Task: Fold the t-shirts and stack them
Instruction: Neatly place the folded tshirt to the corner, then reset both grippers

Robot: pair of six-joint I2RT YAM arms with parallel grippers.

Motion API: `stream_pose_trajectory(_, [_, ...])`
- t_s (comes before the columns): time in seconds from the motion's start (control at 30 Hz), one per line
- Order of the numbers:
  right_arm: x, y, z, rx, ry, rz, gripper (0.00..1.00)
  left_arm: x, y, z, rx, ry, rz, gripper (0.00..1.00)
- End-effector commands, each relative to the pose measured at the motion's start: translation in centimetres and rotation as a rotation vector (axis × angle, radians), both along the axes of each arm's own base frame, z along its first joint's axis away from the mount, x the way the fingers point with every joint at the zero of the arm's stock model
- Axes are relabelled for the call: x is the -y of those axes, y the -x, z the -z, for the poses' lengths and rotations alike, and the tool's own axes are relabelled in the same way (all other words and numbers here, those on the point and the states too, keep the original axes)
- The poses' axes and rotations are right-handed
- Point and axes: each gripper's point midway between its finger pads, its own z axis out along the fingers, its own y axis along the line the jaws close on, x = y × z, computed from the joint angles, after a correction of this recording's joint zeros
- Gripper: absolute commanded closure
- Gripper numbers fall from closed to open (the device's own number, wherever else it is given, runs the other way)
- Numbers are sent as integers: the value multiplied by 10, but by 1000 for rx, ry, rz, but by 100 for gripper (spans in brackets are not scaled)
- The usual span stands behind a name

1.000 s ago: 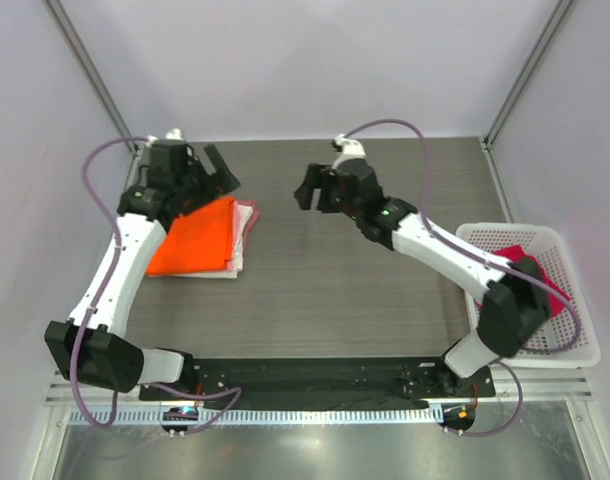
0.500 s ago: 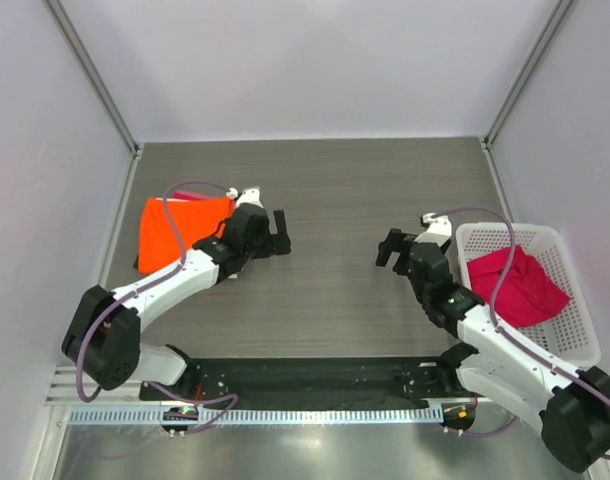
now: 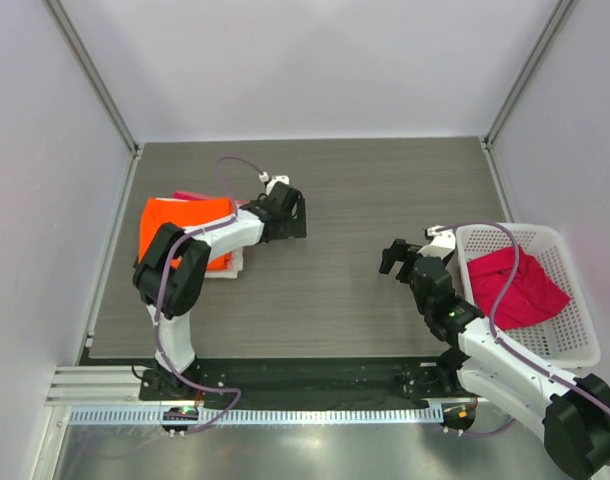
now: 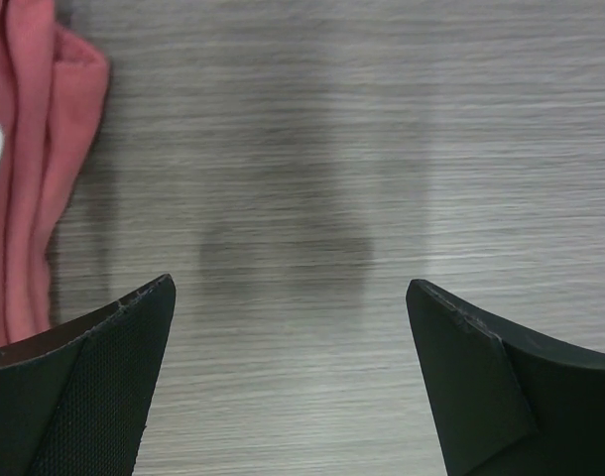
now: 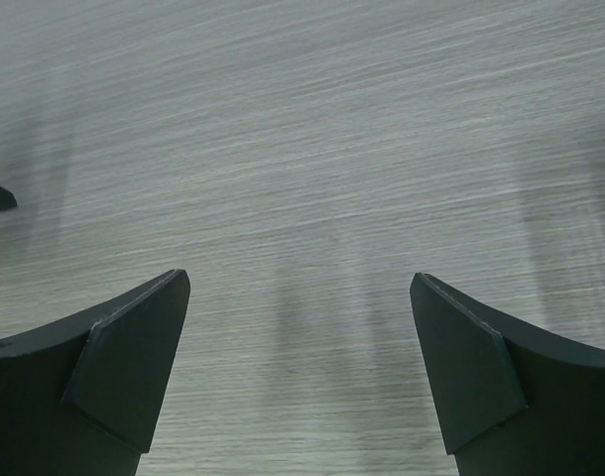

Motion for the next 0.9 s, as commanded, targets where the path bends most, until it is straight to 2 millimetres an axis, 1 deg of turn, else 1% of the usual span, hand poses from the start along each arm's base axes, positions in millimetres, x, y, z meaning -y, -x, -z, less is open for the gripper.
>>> stream_pose_trajectory(0.0, [1, -8, -24, 98, -43, 31, 0, -22, -2, 5, -45, -43, -52, 1])
stream_pose_trajectory(0.1, [1, -8, -22, 94, -40, 32, 0, -40, -1, 14, -76, -58, -89, 2])
stream_pose_trajectory(0.13, [1, -8, -23, 95, -43, 31, 0, -49, -2, 15, -83, -60, -110, 1])
stream_pose_trajectory(0.2, [0, -7, -21, 92, -42, 27, 0, -65, 2, 23, -113, -73, -142, 1])
stream_pose_trajectory(0.23, [0, -8, -23, 96, -45, 27, 0, -77, 0, 26, -123, -65, -172, 1])
stream_pose_trajectory(0.27, [0, -8, -23, 96, -45, 25, 0, -81, 1, 28, -139, -36, -184, 1])
stream_pose_trajectory(0.3, [0, -8, -23, 96, -43, 26, 0, -96, 6, 37, -171, -15, -227, 2])
stream_pose_trajectory(0.33, [0, -7, -22, 96, -46, 27, 0, -100, 3, 34, -151, 18, -243, 1])
stream_pose_trajectory(0.37, [1, -7, -22, 96, -44, 28, 0, -105, 5, 35, -157, 30, -261, 2])
stream_pose_trajectory(0.4, [1, -7, -23, 99, -47, 30, 0, -113, 12, 42, -174, 34, -281, 1])
stream_pose_trajectory(0.43, [2, -6, -22, 98, -45, 33, 0, -123, 10, 41, -167, 49, -316, 2])
stream_pose_trajectory(0.47, [2, -6, -22, 100, -49, 32, 0, -130, 10, 37, -154, 55, -336, 1])
stream_pose_trajectory(0.5, [2, -6, -24, 104, -54, 33, 0, -141, 9, 36, -146, 48, -376, 0])
stream_pose_trajectory(0.53, [2, -5, -23, 104, -56, 33, 0, -146, 12, 37, -142, 49, -392, 0])
stream_pose_trajectory(0.57, [2, -5, -23, 105, -59, 31, 0, -149, 11, 29, -117, 63, -409, 0])
stream_pose_trajectory(0.6, [2, -4, -23, 107, -62, 29, 0, -151, 12, 27, -106, 63, -414, 0])
stream_pose_trajectory(0.67, [0, -5, -24, 109, -67, 23, 0, -145, 13, 22, -84, 96, -384, 0])
stream_pose_trajectory(0.7, [0, -4, -23, 106, -66, 20, 0, -139, 13, 11, -57, 126, -363, 1])
stream_pose_trajectory(0.73, [0, -5, -22, 100, -61, 22, 0, -125, 15, 5, -38, 150, -323, 0])
stream_pose_trajectory(0.77, [0, -5, -22, 95, -58, 24, 0, -119, 25, 6, -41, 156, -305, 0])
stream_pose_trajectory(0.8, [0, -6, -22, 91, -53, 26, 0, -98, 36, -1, -9, 182, -250, 0])
stream_pose_trajectory(0.83, [0, -6, -23, 91, -55, 25, 0, -86, 36, -15, 32, 193, -222, 0])
stream_pose_trajectory(0.87, [0, -6, -23, 91, -53, 26, 0, -81, 49, -12, 33, 175, -198, 0])
